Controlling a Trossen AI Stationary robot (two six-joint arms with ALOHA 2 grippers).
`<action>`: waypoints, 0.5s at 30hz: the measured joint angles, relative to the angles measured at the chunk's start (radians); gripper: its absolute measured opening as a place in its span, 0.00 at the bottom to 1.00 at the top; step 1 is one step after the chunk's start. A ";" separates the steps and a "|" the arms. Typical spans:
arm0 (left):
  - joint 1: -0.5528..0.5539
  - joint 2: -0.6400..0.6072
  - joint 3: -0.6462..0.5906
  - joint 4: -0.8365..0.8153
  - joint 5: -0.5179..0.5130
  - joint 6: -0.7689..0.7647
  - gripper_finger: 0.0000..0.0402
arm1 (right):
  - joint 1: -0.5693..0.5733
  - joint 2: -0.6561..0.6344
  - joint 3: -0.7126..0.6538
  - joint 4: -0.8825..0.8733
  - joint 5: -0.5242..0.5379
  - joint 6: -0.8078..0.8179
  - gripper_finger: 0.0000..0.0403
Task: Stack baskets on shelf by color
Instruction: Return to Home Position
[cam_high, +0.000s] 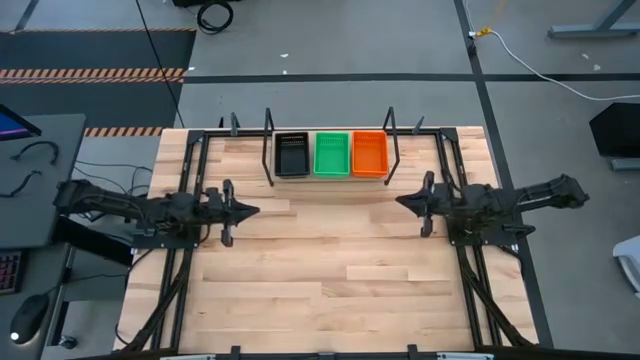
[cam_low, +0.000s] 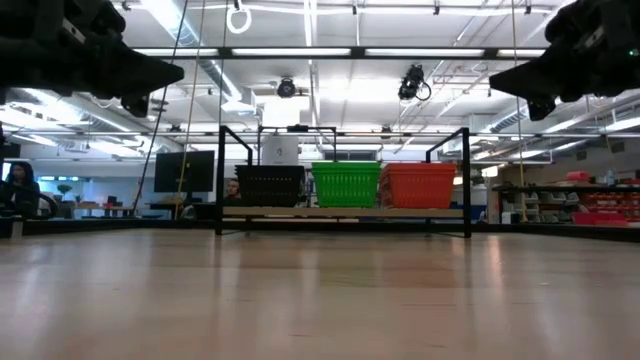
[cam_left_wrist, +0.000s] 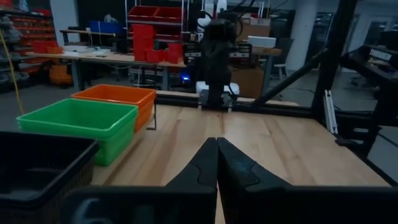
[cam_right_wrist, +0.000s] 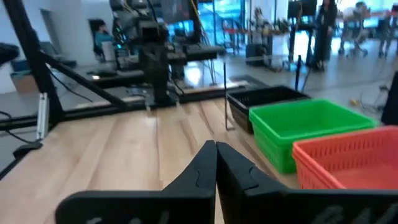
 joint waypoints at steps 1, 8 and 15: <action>0.000 -0.015 0.000 -0.015 -0.001 -0.001 0.01 | -0.005 -0.027 -0.010 -0.001 -0.009 -0.014 0.02; 0.000 -0.113 0.000 -0.142 -0.001 -0.010 0.01 | -0.041 -0.176 -0.083 -0.007 -0.086 -0.049 0.01; -0.020 -0.174 -0.046 -0.110 0.014 -0.016 0.01 | -0.043 -0.239 -0.108 -0.031 -0.122 -0.088 0.01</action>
